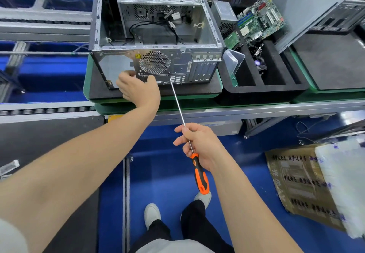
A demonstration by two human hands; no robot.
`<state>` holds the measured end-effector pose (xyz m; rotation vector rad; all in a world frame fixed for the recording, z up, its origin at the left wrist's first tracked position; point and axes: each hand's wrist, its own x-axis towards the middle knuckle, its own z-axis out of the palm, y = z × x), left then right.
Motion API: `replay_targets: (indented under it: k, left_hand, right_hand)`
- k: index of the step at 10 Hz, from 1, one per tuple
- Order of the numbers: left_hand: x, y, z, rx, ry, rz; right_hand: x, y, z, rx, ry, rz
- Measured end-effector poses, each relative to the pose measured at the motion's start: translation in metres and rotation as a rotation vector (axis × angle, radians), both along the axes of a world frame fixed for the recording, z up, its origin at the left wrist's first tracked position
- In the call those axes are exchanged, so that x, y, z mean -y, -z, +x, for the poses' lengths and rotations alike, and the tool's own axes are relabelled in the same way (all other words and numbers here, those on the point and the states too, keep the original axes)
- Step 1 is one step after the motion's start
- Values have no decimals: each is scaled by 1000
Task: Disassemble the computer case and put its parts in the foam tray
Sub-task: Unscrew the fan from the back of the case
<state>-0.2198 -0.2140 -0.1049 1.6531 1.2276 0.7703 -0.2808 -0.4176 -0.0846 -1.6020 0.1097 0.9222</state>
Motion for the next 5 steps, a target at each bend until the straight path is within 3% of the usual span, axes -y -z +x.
replay_targets:
  k: [2,4,5]
  left_hand:
    - [23,-10,4,198,232,-933]
    - [23,-10,17,392,315,-1061]
    - [23,-9,20,398,291,-1065]
  right_hand:
    - [6,2,2,19,17,-23]
    - [12,5,3,17,39,-35]
    - [12,6,3,11,31,-42]
